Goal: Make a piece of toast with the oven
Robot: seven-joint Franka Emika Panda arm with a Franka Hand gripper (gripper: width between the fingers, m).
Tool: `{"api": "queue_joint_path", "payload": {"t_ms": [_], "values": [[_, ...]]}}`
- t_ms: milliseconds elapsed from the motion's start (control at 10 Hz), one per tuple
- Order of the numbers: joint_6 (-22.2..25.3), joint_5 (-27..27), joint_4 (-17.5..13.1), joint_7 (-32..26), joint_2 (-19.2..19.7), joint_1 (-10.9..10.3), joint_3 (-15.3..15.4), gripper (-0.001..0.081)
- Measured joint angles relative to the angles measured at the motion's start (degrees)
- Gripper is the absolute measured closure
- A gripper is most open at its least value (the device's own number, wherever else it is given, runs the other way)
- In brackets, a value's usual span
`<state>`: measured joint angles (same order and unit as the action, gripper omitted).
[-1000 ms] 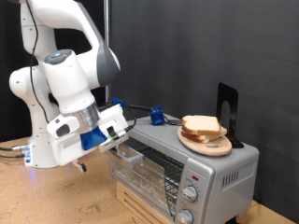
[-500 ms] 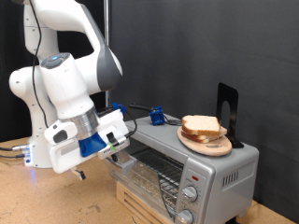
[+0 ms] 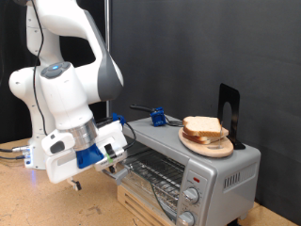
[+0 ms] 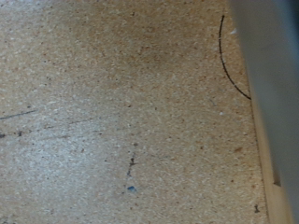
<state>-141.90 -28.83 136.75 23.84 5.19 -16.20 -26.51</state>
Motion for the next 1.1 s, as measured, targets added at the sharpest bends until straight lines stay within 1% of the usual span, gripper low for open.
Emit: {"api": "queue_joint_path", "payload": {"t_ms": [200, 400, 700, 1100], "values": [[-0.7, 0.0, 0.0, -0.4, 1.5, 0.3, 0.0, -0.0003], [-1.3, -1.1, 0.1, -1.9, 2.1, 0.7, 0.0, -0.0003], [-1.4, -4.4, 0.1, -5.4, 2.0, 0.8, 0.1, -0.0003], [-1.4, -4.7, 0.2, -5.7, 1.1, 0.8, 0.0, -0.0003]]}}
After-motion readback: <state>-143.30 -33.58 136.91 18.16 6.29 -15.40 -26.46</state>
